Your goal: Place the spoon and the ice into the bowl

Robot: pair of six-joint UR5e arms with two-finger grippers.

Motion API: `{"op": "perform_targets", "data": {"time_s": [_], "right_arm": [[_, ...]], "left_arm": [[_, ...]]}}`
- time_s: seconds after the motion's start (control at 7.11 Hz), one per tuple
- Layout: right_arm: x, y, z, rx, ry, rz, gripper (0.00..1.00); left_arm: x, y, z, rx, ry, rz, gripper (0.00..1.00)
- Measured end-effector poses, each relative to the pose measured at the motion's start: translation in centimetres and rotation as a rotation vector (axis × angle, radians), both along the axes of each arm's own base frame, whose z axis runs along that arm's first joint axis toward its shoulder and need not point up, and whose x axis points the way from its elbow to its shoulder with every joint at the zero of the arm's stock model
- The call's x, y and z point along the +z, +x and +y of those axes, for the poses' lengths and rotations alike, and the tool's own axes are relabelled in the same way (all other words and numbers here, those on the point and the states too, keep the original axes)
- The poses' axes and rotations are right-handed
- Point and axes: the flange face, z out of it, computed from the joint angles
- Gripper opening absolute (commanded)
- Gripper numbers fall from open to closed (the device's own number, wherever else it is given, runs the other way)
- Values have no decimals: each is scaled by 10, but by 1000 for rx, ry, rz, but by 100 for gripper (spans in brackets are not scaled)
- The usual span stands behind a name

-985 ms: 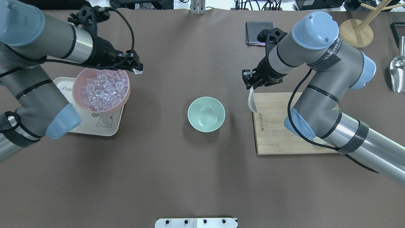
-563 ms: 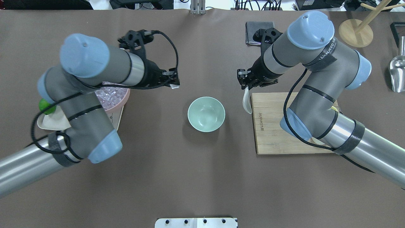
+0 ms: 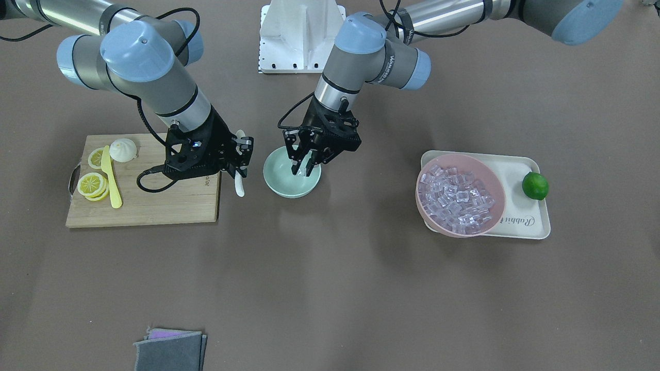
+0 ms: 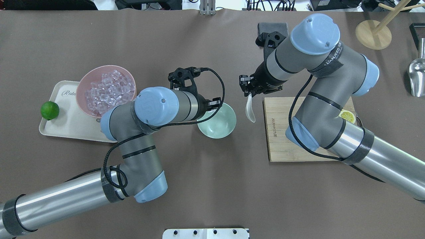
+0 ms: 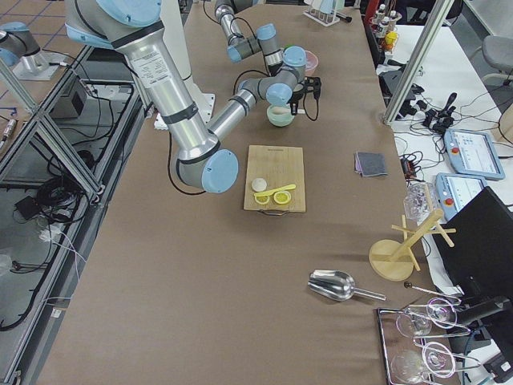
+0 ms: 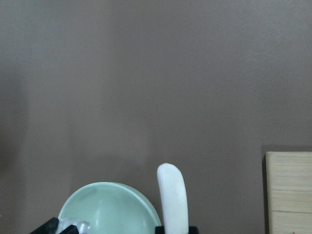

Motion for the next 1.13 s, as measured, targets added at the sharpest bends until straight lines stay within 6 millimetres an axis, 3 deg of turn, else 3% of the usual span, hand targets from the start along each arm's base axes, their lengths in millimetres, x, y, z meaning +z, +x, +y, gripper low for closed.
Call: {"op": "perform_targets", "data": {"time_s": [0.14, 0.28, 0.42, 0.56, 0.84, 0.99, 1.13], "right_arm": [[-2, -4, 2, -5, 3, -2, 0], [-5, -10, 6, -6, 2, -2, 0], [-11, -23, 13, 1, 2, -2, 0], [-20, -44, 21, 15, 1, 2, 0], [-31, -87, 24, 53, 10, 28, 0], [-26, -102, 21, 72, 24, 38, 13], [-19, -113, 18, 82, 36, 38, 99]], "left_arm": [[0, -1, 2, -5, 5, -2, 98], [1, -15, -1, -9, 32, -7, 98], [7, -46, -9, 0, 84, -25, 98], [14, -94, -25, 30, 115, -49, 98], [31, -208, -58, 95, 117, -71, 98], [43, -249, -58, 124, 141, -80, 98], [53, -281, -59, 143, 155, -83, 98]]}}
